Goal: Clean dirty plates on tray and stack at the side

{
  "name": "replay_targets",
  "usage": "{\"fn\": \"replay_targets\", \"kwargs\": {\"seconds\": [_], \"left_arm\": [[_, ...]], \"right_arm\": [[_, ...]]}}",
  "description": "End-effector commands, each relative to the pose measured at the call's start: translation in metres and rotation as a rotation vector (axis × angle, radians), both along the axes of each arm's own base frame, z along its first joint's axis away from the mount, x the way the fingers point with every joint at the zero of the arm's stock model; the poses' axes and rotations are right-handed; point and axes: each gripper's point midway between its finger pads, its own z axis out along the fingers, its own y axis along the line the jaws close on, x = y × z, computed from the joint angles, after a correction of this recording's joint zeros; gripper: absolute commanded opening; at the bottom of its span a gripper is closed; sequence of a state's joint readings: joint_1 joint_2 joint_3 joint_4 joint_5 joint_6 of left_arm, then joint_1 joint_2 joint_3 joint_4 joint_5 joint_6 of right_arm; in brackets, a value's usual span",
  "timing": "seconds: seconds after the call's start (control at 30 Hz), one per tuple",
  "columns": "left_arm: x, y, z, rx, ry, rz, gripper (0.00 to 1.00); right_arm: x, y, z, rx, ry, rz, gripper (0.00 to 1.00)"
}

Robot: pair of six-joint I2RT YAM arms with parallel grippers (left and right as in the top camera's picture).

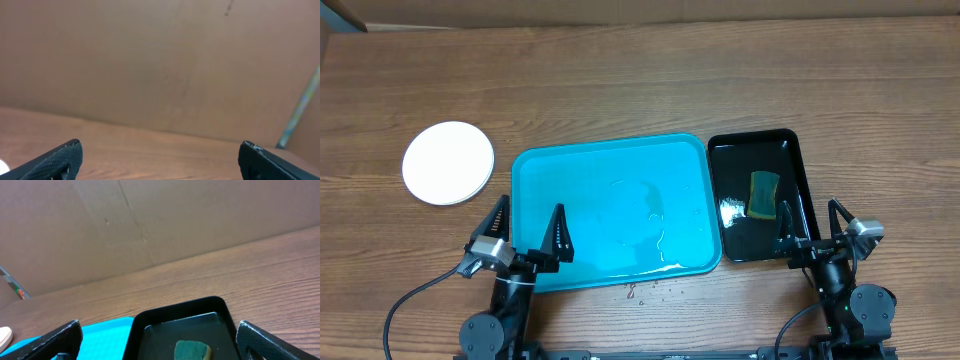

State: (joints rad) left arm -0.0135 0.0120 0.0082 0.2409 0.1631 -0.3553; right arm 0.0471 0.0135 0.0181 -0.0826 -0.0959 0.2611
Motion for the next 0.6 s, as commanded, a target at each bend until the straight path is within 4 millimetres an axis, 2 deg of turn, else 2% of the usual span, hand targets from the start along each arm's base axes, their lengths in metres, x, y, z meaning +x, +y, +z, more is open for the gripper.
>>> {"fn": "replay_targets", "kwargs": {"seconds": [0.0,0.17,0.33,0.57], "left_arm": [[0.005,0.01,-0.018,0.014,0.069,0.066,1.0],[0.007,0.01,-0.076,0.169,0.284,0.077,1.0],[0.008,0.011,-0.076,0.379,0.25,0.101,1.0],[0.008,0.011,-0.075,0.399,0.246,0.102,1.0]], "right_arm": [[0.0,-0.003,-0.001,-0.003,-0.007,-0.017,1.0],[0.0,-0.003,-0.001,-0.003,-0.007,-0.017,1.0],[0.0,-0.003,-0.001,-0.003,-0.007,-0.017,1.0],[0.0,-0.003,-0.001,-0.003,-0.007,-0.017,1.0]]}}
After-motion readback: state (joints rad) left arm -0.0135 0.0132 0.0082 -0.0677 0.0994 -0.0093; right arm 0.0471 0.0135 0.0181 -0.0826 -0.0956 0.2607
